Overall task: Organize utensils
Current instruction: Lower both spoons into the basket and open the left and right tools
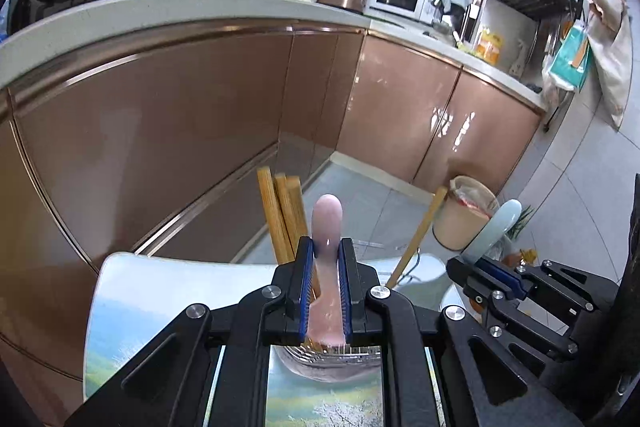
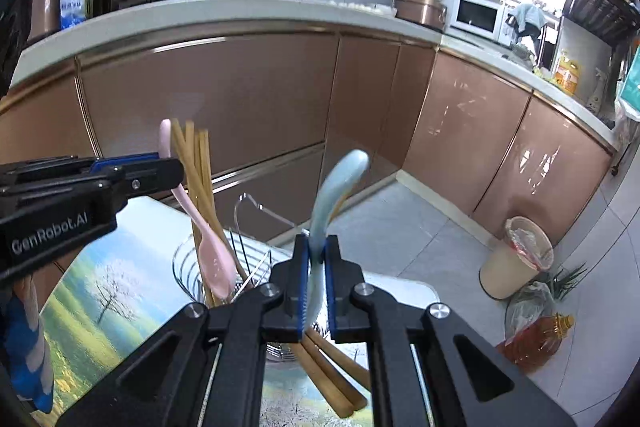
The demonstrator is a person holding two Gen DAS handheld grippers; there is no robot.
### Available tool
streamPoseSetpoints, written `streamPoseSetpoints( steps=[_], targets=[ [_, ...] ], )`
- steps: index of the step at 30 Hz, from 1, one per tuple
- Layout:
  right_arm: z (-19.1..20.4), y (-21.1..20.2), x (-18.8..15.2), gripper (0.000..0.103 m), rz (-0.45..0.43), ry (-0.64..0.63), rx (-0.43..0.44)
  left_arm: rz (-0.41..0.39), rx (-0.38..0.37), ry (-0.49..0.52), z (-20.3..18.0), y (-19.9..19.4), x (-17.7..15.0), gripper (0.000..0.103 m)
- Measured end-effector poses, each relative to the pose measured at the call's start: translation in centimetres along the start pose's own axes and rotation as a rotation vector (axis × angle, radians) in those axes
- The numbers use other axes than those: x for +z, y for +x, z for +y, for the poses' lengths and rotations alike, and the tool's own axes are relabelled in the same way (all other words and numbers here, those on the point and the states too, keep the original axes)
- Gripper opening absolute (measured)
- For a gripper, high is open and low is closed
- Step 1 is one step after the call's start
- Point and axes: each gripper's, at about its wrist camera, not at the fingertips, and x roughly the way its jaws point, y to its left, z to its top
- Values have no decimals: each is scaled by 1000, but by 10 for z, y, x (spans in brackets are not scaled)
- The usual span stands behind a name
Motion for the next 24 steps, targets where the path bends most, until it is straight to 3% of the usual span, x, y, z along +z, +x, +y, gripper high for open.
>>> streamPoseSetpoints(
  steps=[15,24],
  targets=[
    [6,-6,-7,9,31,11,37,33,18,40,-6,-4,-19,13],
    [1,-22,-9,21,22,49,56,12,19,31,-4,-25,-21,29]
  ],
)
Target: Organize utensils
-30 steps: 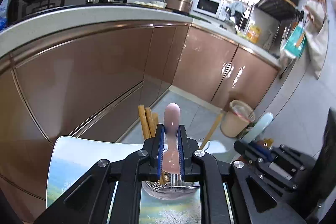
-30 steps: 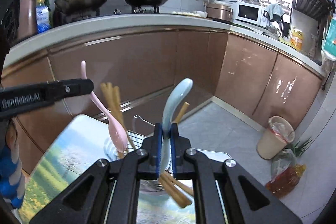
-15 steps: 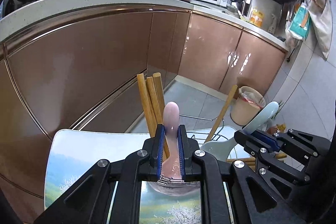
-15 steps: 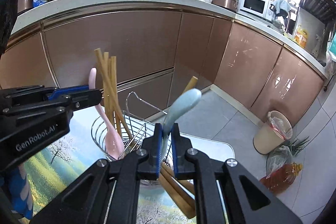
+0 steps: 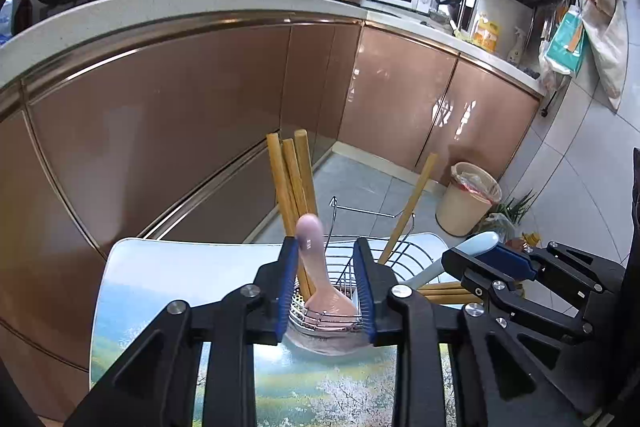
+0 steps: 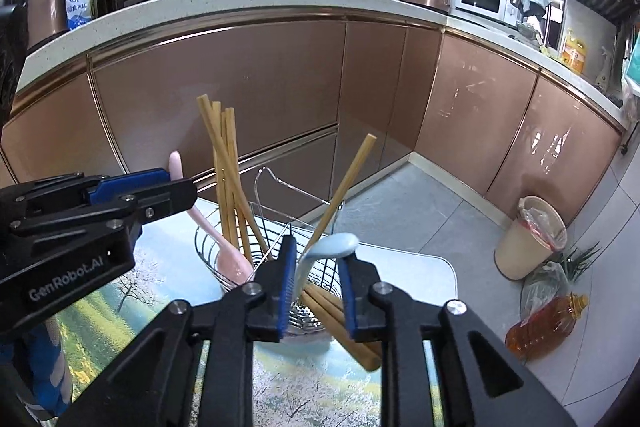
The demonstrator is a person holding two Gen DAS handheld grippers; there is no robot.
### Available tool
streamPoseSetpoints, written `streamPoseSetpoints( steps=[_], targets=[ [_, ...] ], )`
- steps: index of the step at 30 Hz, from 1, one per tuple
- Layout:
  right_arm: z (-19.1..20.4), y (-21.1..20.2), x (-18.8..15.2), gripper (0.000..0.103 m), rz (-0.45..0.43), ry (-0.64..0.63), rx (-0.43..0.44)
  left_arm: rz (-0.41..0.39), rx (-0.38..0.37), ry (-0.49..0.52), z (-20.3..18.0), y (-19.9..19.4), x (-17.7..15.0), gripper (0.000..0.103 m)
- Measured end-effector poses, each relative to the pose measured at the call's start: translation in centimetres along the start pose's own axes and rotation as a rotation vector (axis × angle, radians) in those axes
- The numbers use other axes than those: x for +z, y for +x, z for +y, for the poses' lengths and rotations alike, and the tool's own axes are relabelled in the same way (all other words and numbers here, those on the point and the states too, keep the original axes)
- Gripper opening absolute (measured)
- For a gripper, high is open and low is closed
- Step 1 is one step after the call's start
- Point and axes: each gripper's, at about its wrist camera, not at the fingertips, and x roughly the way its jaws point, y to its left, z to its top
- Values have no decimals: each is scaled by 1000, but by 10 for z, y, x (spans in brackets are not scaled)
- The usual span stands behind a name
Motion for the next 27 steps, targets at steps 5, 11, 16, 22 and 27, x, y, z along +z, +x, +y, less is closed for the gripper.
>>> streamPoseSetpoints(
  steps=[5,11,16,22,27],
  targets=[
    [5,-19,-2,21,-18,2,0,-19,1,-2,0,-19,-2,34],
    [9,-49,-7,23,-48,15,-1,-42,7,-10,3,-46,-9,37],
    [15,-79,-19,25,-83,36,0,-86,19,-12,3,-78,-25,49],
    [32,-117,-49,39,-139,50,3,-177,73,17,0,-129,-61,66],
    [50,-143,-84,42,-163,58,4,-248,127,32,3,-169,-97,78]
  ],
)
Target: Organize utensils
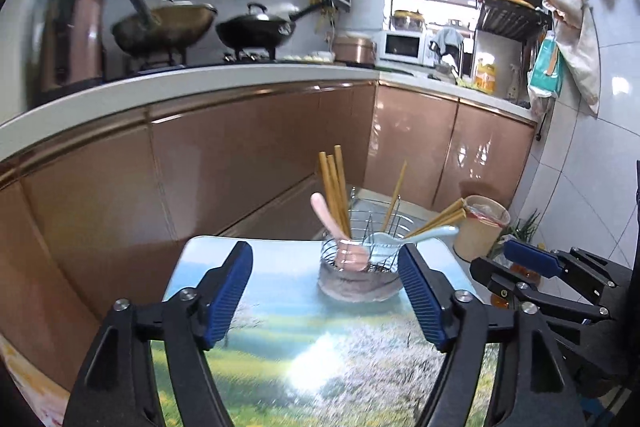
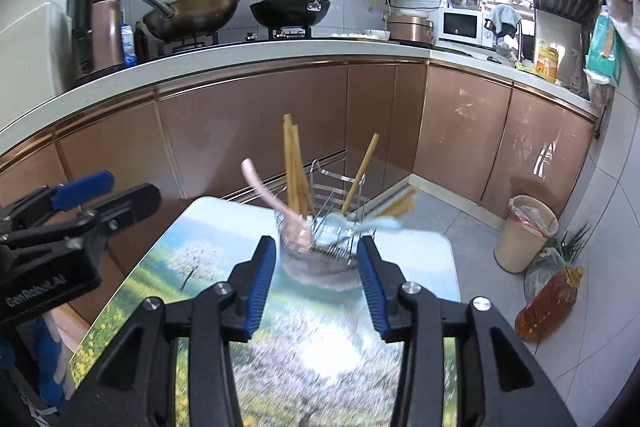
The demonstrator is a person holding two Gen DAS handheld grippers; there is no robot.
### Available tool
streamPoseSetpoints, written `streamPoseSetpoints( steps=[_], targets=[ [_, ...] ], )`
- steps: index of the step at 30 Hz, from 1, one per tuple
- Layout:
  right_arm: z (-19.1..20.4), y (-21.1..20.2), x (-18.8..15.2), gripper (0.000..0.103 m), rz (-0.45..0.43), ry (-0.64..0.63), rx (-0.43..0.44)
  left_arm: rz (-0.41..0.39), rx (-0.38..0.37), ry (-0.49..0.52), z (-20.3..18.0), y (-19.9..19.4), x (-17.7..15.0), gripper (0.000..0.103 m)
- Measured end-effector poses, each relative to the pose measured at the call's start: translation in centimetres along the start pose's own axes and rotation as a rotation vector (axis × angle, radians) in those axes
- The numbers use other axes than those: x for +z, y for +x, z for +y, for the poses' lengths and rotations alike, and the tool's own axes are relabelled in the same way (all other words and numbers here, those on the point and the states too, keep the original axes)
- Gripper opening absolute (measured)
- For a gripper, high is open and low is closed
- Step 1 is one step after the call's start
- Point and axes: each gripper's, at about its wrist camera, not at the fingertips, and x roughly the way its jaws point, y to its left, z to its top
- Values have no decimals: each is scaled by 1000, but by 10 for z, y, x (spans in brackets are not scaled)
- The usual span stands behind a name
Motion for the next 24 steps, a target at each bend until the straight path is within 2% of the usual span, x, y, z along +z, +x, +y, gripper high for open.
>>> streamPoseSetpoints(
  steps=[7,11,18,24],
  targets=[
    [15,-44,-39,51,-33,-2,-20,-112,98,35,8,-58,-31,100],
    [18,-67,-58,53,-57,3,-38,-138,118,47,12,-78,-48,103],
    [16,-89,-84,57,-90,28,-60,-116,116,28,25,-93,-73,103],
    [14,-93,-103,70,-117,36,-83,-107,137,38,29,-101,-91,103]
  ],
)
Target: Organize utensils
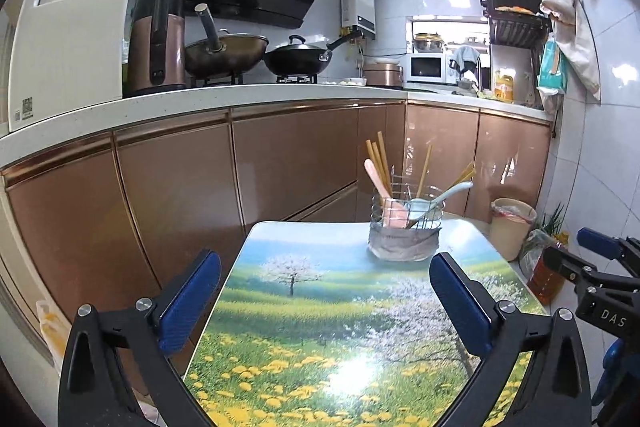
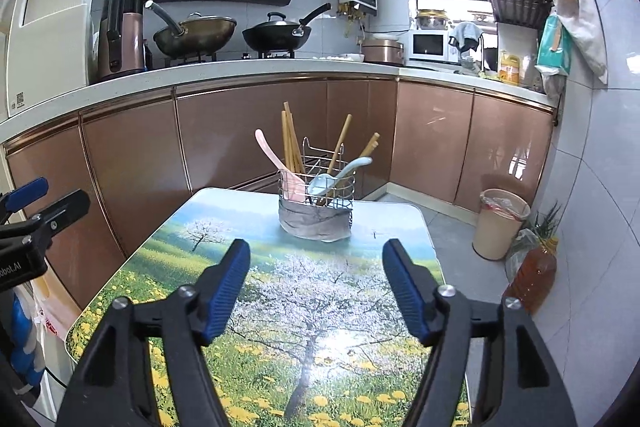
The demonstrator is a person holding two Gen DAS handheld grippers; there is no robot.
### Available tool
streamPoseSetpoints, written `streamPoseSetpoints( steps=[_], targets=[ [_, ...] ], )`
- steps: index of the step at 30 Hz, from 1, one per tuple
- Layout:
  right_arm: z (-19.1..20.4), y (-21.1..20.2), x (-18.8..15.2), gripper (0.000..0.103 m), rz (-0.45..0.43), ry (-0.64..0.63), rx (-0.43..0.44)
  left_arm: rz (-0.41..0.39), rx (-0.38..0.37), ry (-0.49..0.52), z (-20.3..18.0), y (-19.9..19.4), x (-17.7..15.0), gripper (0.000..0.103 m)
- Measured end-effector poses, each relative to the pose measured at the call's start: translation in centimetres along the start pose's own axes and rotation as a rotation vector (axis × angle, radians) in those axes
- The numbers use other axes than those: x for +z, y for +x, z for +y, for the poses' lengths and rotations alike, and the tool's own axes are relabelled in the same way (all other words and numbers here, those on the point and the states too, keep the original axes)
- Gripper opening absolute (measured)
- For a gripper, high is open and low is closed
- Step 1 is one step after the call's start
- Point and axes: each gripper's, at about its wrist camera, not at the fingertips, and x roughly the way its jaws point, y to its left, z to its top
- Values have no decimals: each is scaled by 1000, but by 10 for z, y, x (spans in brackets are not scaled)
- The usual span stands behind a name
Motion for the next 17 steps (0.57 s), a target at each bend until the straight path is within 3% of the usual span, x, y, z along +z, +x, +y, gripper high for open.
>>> streamPoseSetpoints(
  steps=[7,17],
  targets=[
    [-2,-1,-20,78,-22,-2,-47,8,5,7,-3,-4,-11,103],
    [-5,-8,-26,79,-44,10,-81,8,-4,0,-3,-11,-14,103]
  ],
)
